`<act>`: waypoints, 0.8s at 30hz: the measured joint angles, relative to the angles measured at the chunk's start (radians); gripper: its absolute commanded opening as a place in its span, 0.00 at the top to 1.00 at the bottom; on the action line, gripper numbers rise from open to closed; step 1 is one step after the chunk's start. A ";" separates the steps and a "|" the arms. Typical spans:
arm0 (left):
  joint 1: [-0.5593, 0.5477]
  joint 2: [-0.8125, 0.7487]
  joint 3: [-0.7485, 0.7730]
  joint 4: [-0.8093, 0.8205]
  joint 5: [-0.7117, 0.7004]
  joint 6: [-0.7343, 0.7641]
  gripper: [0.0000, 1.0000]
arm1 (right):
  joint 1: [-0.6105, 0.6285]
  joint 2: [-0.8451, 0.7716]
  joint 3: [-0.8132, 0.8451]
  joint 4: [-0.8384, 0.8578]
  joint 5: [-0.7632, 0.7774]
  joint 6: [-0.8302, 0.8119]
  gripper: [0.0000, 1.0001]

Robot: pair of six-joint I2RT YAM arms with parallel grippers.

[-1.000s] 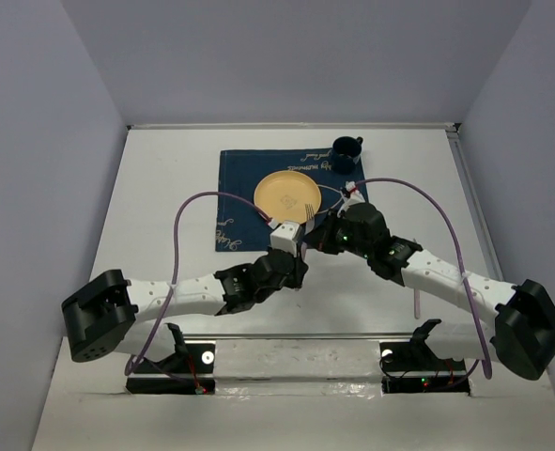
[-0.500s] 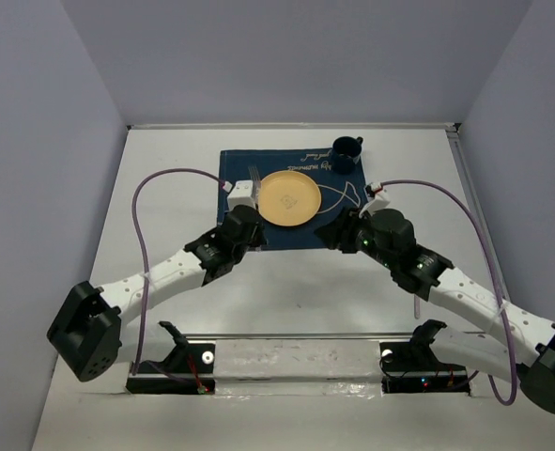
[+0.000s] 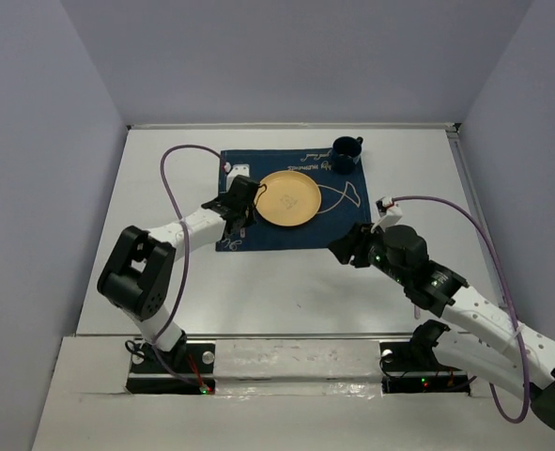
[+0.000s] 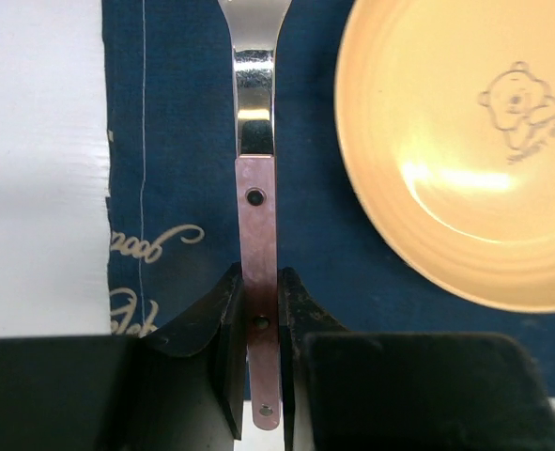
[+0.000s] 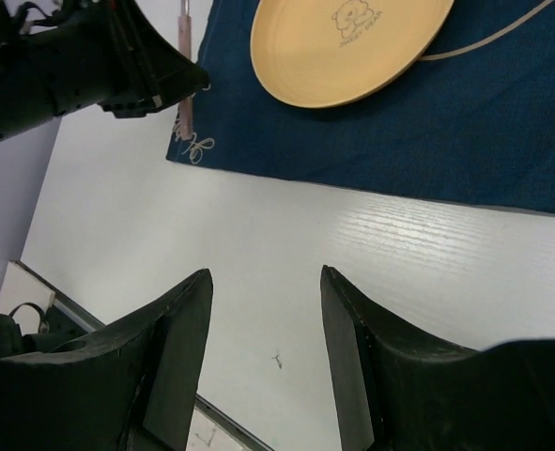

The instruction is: Set the dinner table for one person

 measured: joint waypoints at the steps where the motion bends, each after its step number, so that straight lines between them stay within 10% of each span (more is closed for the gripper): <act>1: 0.009 0.022 0.011 -0.004 0.000 0.007 1.00 | 0.000 -0.006 0.000 0.000 0.000 -0.002 0.45; 20: 0.060 0.201 0.146 -0.033 0.015 0.087 1.00 | 0.000 -0.061 -0.037 -0.018 -0.050 -0.003 0.46; 24: 0.070 0.202 0.154 -0.034 0.015 0.092 0.81 | 0.000 -0.085 -0.037 -0.027 -0.053 -0.003 0.46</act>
